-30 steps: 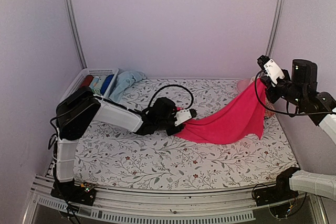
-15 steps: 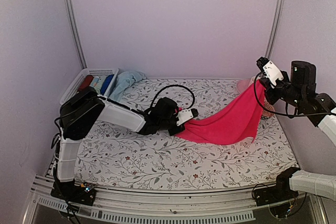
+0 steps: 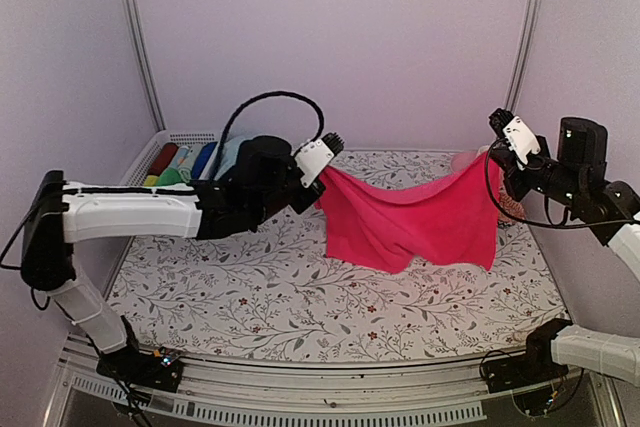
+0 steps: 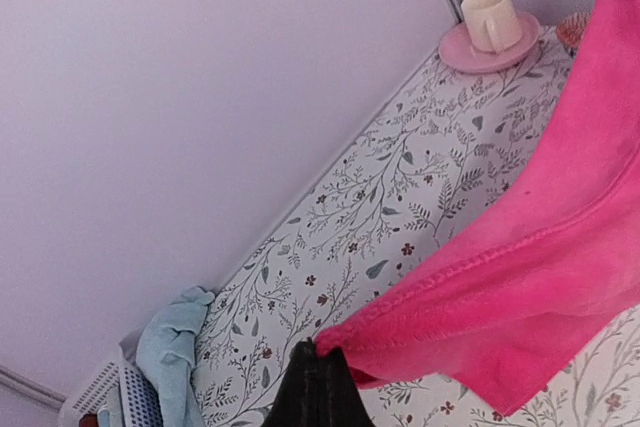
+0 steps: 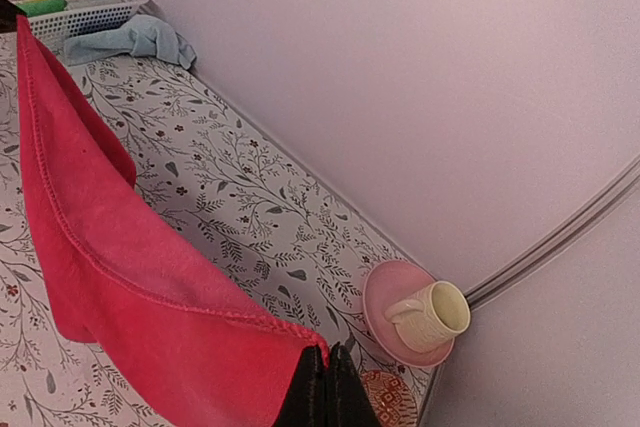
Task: Roll the towels
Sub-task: Flatten out the towel at the center of the board.
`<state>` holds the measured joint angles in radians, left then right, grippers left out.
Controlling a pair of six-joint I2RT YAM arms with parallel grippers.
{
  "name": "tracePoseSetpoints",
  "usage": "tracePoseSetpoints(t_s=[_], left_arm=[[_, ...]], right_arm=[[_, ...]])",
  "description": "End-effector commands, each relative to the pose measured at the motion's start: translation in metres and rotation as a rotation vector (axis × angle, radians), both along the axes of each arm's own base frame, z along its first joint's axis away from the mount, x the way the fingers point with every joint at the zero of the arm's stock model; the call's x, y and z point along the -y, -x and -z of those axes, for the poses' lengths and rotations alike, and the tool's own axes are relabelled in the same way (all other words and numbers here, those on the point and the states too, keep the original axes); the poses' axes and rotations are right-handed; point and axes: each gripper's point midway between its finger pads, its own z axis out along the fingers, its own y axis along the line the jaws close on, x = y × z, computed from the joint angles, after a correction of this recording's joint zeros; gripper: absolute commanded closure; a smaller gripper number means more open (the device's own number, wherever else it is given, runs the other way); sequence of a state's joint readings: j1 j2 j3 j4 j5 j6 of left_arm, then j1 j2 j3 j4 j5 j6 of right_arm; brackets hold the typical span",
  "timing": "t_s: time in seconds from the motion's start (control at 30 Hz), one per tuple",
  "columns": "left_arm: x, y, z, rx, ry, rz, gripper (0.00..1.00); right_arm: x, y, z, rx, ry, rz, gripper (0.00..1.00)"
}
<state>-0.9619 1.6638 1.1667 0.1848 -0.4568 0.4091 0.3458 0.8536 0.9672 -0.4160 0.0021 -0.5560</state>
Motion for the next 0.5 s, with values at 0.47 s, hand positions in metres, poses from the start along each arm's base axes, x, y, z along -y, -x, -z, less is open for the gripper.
tracePoseSetpoints(t_s=[0.47], left_arm=[[0.059, 0.092, 0.04, -0.262, -0.189, 0.122, 1.0]], right_arm=[[0.04, -0.017, -0.022, 0.102, -0.031, 0.252, 0.98]])
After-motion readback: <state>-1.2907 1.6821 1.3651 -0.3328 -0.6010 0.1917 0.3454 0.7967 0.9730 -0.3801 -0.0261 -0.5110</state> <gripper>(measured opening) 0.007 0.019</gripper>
